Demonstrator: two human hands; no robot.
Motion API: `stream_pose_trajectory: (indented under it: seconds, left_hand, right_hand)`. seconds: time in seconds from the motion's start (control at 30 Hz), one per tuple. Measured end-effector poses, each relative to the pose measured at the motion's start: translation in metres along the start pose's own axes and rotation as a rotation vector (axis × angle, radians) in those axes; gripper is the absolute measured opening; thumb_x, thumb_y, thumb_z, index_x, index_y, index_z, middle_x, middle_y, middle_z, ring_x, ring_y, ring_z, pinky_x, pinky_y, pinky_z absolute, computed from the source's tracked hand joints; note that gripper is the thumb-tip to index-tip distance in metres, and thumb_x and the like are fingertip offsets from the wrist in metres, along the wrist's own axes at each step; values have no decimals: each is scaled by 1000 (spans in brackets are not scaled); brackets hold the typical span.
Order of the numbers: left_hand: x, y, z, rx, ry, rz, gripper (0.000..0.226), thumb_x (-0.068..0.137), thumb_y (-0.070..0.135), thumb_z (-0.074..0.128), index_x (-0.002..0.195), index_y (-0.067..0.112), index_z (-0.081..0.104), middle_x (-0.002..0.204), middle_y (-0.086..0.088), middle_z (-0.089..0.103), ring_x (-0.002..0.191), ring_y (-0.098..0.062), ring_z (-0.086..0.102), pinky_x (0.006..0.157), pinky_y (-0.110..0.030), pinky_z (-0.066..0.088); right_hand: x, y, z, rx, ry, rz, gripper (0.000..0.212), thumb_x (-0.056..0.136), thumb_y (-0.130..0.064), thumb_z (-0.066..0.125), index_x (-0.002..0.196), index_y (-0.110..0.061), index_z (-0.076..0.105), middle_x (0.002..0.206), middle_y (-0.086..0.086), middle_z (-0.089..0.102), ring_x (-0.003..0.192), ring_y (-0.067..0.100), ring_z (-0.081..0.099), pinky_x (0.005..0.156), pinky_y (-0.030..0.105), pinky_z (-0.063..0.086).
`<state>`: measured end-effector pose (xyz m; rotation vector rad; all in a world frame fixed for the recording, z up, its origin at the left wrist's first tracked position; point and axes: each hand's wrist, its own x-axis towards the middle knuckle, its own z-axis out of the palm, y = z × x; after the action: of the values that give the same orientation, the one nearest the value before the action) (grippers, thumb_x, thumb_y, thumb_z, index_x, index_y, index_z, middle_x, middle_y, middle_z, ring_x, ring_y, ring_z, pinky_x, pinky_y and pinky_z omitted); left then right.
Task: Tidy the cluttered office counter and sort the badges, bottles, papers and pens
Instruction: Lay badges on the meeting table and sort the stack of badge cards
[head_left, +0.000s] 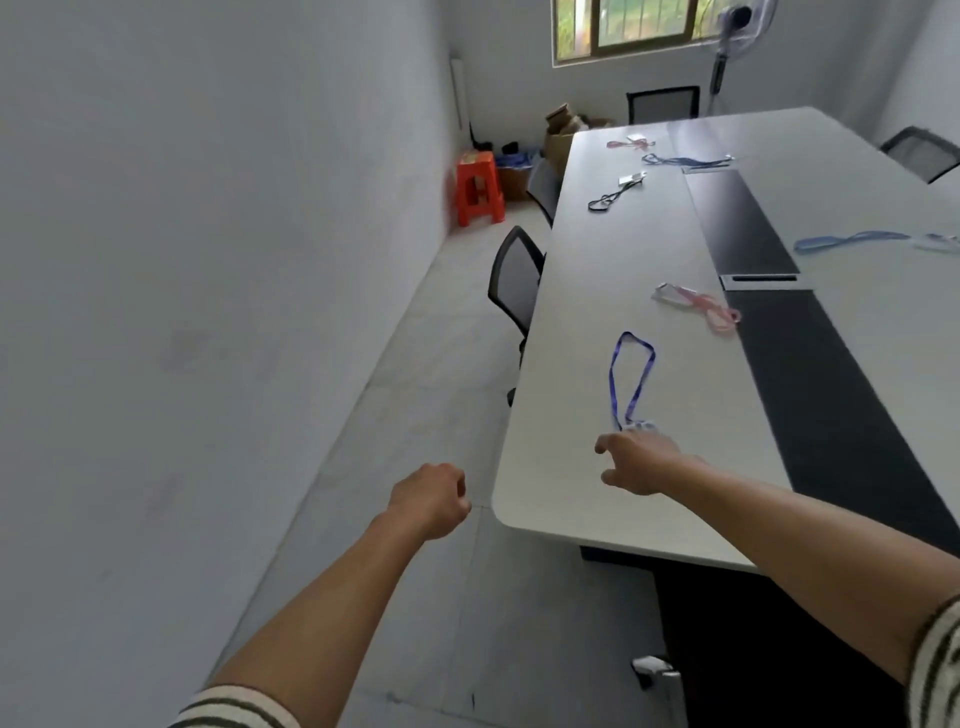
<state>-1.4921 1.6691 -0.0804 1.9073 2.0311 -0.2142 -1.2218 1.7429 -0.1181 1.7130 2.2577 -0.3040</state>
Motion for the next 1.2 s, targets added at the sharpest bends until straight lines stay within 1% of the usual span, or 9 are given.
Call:
stream_pose_trajectory:
  seconds: [0.17,0.4,0.57,0.73,0.87,0.97,1.03,1.1,1.2]
  left_hand:
    - [87,23,-11,15,-61,98,25,93,33,51,110,20,63,111,-4,65,96,-22,61,78,-31,47]
    - [215,54,-9,47,-160,261,22,93,33,51,107,20,62,108,-2,65,89,-20,59,70,-28,41]
    - [291,71,-11,76,-232,360,19,94,30,52,102,17,63,103,-4,64,84,-20,58,69,-28,43]
    - [326,81,8,129,-301,410,18,92,31,53,99,18,63,103,-3,65,86,-21,59,71,-29,46]
    - [340,89,22,117,-380,395,19,93,31,53,101,18,64,99,-2,65,80,-19,57,66,-27,42]
    - [344,94,29,41,-441,360,17,92,29,55,97,16,65,95,-3,65,81,-20,60,68,-29,49]
    - [349,95,32,-93,-494,294,15,91,27,57,91,14,65,86,-4,65,78,-21,63,69,-31,53]
    - [354,97,28,-244,-543,219,18,93,26,57,91,10,64,82,-7,66,69,-20,62,58,-27,51]
    - [356,99,14,-498,-581,93,32,98,31,50,94,3,65,81,-10,66,65,-20,62,60,-29,50]
  right_hand:
    - [45,40,2,154,-58,141,50,91,-39,55,139,-30,46,139,1,53,123,23,52,93,32,42]
    - [105,92,25,233,-132,452,41,89,-35,52,129,-25,52,128,0,59,112,24,58,84,31,45]
    - [139,103,47,386,-229,654,56,84,-55,62,124,-19,48,122,3,61,107,24,59,75,31,42]
    - [145,88,77,456,-374,827,71,71,-67,65,121,-19,48,115,-1,63,107,20,62,74,28,42]
    - [152,86,96,511,-310,870,51,82,-51,59,120,-18,50,114,3,65,105,25,62,74,29,41]
    - [165,93,86,630,-243,798,30,93,-29,44,119,-12,46,118,14,61,104,33,60,75,33,42]
    - [177,98,72,838,-152,780,22,91,-17,38,109,-14,51,103,15,65,86,32,66,68,33,51]
    - [190,103,47,1140,-40,782,20,88,-6,42,100,-11,57,85,13,66,65,25,67,57,30,54]
    - [204,107,4,1481,22,696,14,88,0,58,100,-2,64,80,13,67,58,18,67,53,26,53]
